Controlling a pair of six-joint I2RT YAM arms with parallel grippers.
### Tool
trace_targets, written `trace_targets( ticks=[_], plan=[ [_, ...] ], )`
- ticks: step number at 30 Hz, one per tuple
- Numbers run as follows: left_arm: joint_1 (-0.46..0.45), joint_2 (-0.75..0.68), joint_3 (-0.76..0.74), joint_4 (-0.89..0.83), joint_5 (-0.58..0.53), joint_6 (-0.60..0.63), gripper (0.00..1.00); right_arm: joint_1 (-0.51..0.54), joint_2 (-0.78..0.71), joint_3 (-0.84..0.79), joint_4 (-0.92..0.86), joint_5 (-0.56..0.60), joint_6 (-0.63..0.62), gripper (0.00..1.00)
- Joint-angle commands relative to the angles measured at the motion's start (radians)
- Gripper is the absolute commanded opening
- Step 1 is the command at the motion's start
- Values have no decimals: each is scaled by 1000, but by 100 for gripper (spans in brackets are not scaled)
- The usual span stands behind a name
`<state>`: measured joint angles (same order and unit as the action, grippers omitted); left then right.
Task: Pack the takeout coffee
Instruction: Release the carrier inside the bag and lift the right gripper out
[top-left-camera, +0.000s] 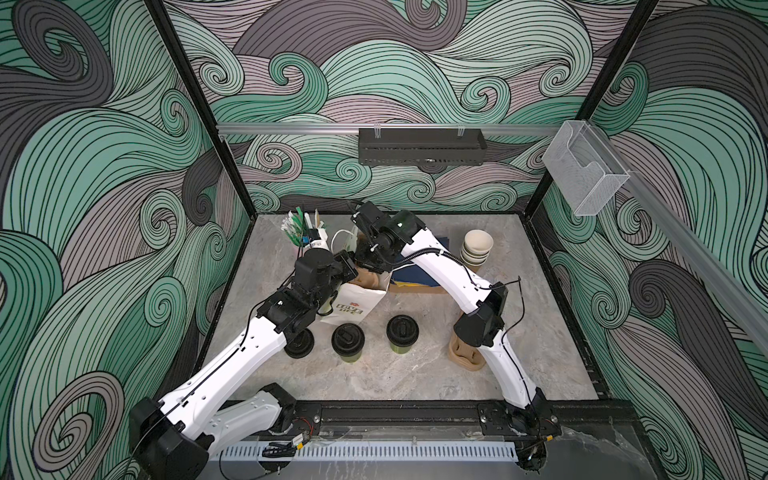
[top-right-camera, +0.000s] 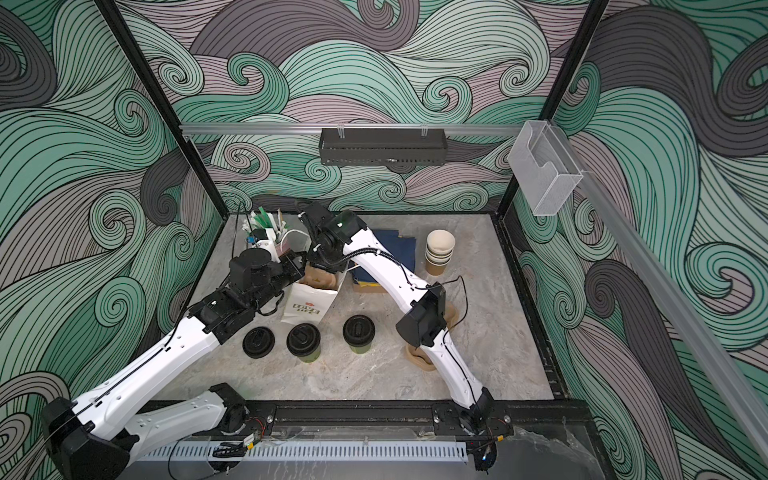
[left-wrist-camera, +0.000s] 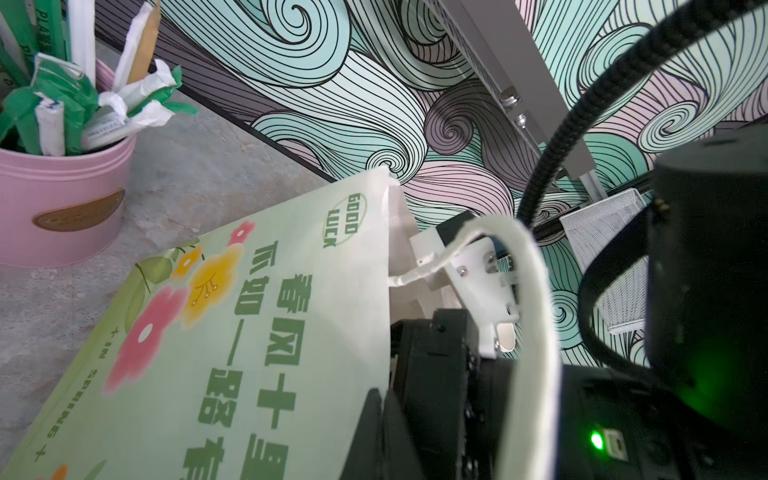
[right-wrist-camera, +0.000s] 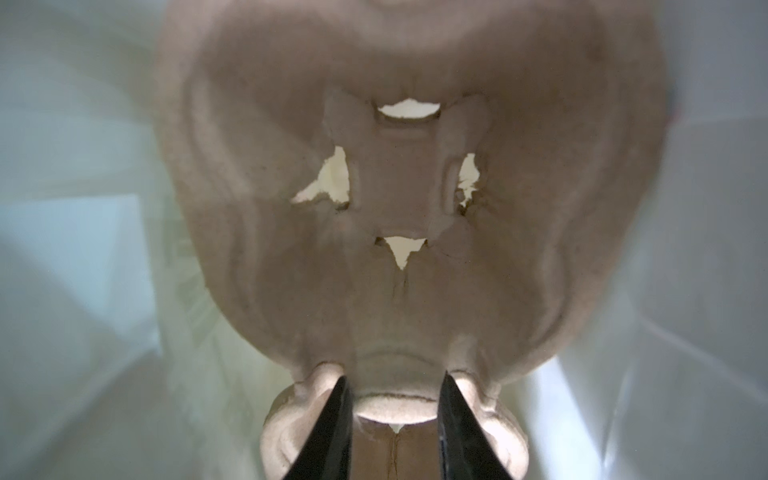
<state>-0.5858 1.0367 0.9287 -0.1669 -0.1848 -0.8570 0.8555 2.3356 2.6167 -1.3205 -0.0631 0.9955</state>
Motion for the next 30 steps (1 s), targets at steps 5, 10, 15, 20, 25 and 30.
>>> trace_targets(
  ticks=[5, 10, 15, 20, 25, 30],
  plan=[
    [-9, -9, -2, -4, -19, -8, 0, 2, 24, 0, 9, 2, 0, 39],
    [-9, -13, -2, -8, -29, -7, 0, -1, -8, 27, 9, 23, -14, 47],
    [-10, -19, -7, -9, -40, -4, 0, -4, -70, 53, 8, 40, -42, 54],
    [-10, -24, -11, -4, -48, -4, 0, 0, -168, 80, 29, 58, -121, 54],
    [-9, -29, -16, 0, -63, -6, 0, 12, -320, -19, 37, 115, -219, 54],
    [-9, -35, -20, -5, -80, -4, 0, 26, -482, -262, 15, 229, -247, 54]
  ],
)
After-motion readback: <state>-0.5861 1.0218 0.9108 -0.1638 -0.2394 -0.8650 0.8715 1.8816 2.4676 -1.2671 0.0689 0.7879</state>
